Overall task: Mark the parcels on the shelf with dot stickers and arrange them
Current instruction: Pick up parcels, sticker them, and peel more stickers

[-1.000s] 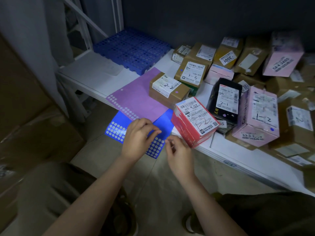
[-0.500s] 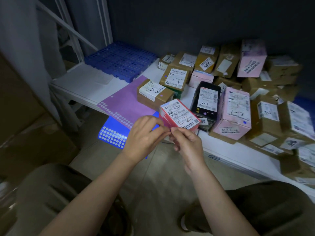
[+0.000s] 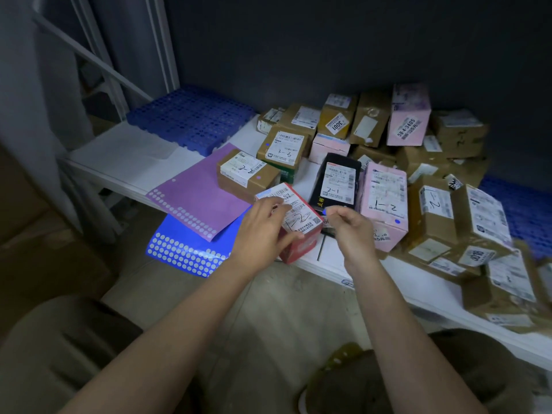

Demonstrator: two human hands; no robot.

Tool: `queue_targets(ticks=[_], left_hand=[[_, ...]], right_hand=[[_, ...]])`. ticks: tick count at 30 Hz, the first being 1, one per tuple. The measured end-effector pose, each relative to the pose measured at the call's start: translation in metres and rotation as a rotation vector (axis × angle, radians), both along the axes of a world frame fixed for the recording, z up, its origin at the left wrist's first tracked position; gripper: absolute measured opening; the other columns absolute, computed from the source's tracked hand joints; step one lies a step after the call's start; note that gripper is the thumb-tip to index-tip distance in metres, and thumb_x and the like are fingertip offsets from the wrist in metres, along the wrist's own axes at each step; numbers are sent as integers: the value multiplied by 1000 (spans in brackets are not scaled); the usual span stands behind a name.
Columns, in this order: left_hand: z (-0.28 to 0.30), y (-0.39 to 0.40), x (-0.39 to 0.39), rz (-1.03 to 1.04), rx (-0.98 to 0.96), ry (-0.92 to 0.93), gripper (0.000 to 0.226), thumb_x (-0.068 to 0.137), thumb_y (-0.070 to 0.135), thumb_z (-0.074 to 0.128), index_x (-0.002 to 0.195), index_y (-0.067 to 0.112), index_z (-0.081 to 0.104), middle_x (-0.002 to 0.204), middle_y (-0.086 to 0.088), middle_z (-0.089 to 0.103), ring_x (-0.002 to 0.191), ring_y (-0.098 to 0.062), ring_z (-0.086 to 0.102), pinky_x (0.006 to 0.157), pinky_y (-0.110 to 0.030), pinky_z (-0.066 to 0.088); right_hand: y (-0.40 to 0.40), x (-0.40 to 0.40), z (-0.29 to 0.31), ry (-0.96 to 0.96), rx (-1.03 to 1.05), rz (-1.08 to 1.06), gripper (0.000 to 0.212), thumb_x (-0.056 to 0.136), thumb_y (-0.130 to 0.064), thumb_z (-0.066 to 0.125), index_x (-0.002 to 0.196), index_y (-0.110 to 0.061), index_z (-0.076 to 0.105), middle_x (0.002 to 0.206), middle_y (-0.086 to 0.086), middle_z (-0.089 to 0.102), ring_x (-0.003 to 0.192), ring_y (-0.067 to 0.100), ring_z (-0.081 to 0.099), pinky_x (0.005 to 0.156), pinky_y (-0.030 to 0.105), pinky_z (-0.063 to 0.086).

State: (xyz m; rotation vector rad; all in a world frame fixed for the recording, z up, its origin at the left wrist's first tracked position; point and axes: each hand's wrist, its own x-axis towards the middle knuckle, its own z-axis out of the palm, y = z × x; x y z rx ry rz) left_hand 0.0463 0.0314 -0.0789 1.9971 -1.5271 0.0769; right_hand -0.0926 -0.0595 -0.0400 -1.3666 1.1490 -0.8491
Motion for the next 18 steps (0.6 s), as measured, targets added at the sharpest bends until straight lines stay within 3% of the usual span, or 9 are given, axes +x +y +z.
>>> queue_targets(ticks=[3,6,11,18], left_hand=[[-2,-7,-4,26,148,105,83,78,63,59,139,9,41,146,-11,36,138,-27,25,113,-37,19],[-8,-11,-4,40,180,128,83,83,58,59,146,13,30,155,-6,22,144,-21,10,116,-32,5],[-10,-14,-2,57,179,131,90,76,65,56,145,13,31,154,-3,26,143,-19,14,116,-33,9],[-17,-16,0,72,179,120,90,78,64,58,146,14,31,155,-2,25,144,-19,14,118,-36,11]], right_hand=[[-19,7,-2,112,-30,93,18,92,-7,59,82,-18,68,83,-10,65,76,1,58,58,6,41],[-33,15,-3,200,-48,154,18,93,-7,58,80,-13,68,80,-9,64,71,1,56,49,4,40],[-49,27,-11,295,-63,255,30,90,-4,60,67,-22,68,76,-4,68,77,12,63,73,25,48],[-50,30,-20,333,-143,277,27,88,-2,62,71,-21,69,78,-5,68,80,12,64,77,23,49]])
